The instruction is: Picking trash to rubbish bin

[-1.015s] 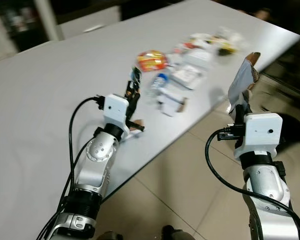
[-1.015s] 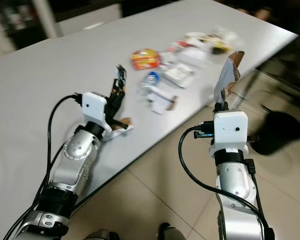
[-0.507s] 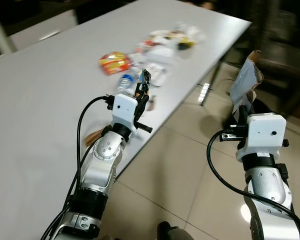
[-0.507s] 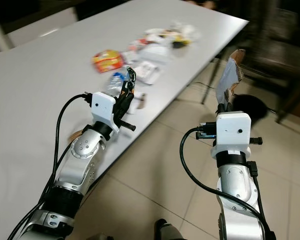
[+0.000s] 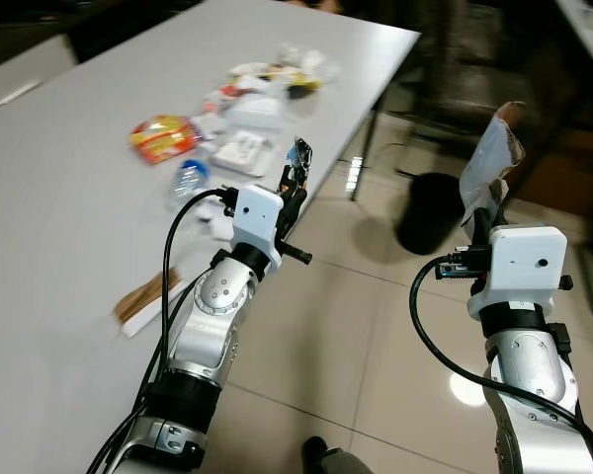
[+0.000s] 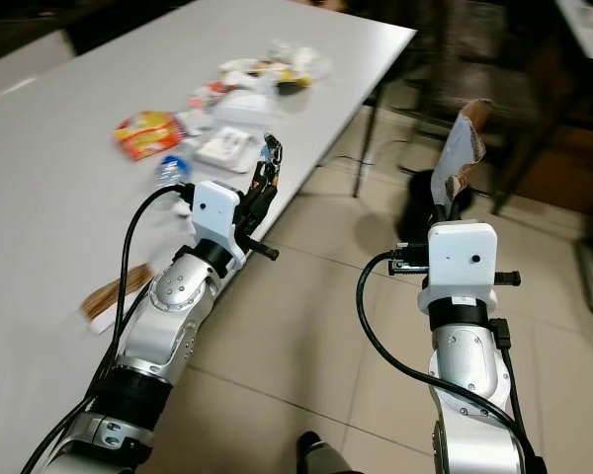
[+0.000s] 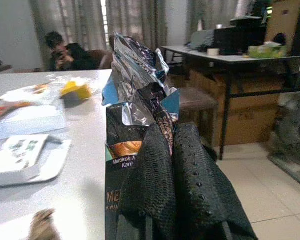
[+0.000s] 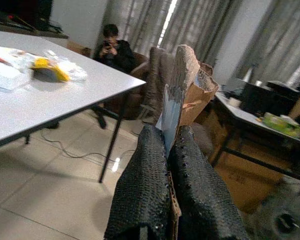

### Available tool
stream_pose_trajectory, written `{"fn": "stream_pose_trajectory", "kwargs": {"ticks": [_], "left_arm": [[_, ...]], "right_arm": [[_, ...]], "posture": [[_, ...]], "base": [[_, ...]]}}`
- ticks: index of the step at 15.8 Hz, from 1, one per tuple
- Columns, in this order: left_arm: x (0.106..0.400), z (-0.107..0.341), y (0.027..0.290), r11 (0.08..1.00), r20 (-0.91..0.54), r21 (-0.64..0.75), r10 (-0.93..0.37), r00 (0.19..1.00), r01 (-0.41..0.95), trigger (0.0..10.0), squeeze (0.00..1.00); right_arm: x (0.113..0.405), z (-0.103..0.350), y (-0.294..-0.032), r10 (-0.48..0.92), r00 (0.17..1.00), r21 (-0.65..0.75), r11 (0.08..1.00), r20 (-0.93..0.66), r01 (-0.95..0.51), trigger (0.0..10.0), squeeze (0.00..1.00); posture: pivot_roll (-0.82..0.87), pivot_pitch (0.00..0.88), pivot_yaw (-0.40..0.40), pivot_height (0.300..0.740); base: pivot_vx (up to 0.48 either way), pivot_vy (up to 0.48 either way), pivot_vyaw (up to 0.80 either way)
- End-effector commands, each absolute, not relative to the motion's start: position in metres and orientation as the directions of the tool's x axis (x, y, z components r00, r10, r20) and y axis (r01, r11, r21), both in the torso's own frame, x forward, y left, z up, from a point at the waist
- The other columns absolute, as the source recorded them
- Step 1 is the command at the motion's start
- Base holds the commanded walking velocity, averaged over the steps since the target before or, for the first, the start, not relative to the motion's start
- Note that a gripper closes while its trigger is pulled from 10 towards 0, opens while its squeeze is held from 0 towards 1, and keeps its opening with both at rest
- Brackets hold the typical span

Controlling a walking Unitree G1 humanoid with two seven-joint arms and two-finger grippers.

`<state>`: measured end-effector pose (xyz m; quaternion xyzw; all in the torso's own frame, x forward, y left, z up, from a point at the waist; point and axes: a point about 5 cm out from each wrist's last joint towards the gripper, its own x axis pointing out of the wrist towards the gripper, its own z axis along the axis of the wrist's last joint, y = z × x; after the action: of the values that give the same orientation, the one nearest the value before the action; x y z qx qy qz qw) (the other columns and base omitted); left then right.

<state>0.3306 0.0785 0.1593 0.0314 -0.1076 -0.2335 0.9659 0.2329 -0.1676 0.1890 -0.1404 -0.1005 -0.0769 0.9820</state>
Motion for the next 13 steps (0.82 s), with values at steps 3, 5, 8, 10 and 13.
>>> {"fn": "stream_pose_trajectory", "kwargs": {"ticks": [3,5,8,10,13], "left_arm": [[0.3348,0.1642,0.0725,0.874,0.192,0.115,-0.485,0.853,0.471,0.0,0.0],[0.338,0.1676,0.0718,0.871,0.197,0.117,-0.491,0.848,0.477,0.0,0.0],[0.3384,0.1686,0.0708,0.867,0.199,0.118,-0.498,0.844,0.483,0.0,0.0],[0.337,0.1676,0.0688,0.863,0.199,0.116,-0.505,0.84,0.492,0.0,0.0],[0.3375,0.1668,0.0657,0.856,0.19,0.122,-0.516,0.835,0.502,0.0,0.0]], "right_arm": [[0.2323,0.1942,-0.1701,-0.134,0.962,-0.271,0.942,0.238,0.199,10.0,0.0],[0.2326,0.194,-0.1686,-0.13,0.963,-0.272,0.943,0.237,0.194,10.0,0.0],[0.2333,0.1939,-0.1675,-0.124,0.964,-0.273,0.943,0.235,0.188,10.0,0.0],[0.2339,0.1937,-0.167,-0.122,0.964,-0.273,0.944,0.235,0.186,10.0,0.0],[0.235,0.194,-0.1668,-0.119,0.964,-0.275,0.944,0.236,0.184,10.0,0.0]], "posture": [[0.07,0.074,0.0,0.74],[0.07,0.076,-0.002,0.74],[0.07,0.077,-0.003,0.74],[0.07,0.077,-0.002,0.74],[0.07,0.074,-0.003,0.74]], "base": [[0.0,0.0,-0.78],[0.0,0.0,-0.78],[0.0,0.0,-0.78],[0.0,0.0,-0.78],[0.0,0.0,-0.78]]}}
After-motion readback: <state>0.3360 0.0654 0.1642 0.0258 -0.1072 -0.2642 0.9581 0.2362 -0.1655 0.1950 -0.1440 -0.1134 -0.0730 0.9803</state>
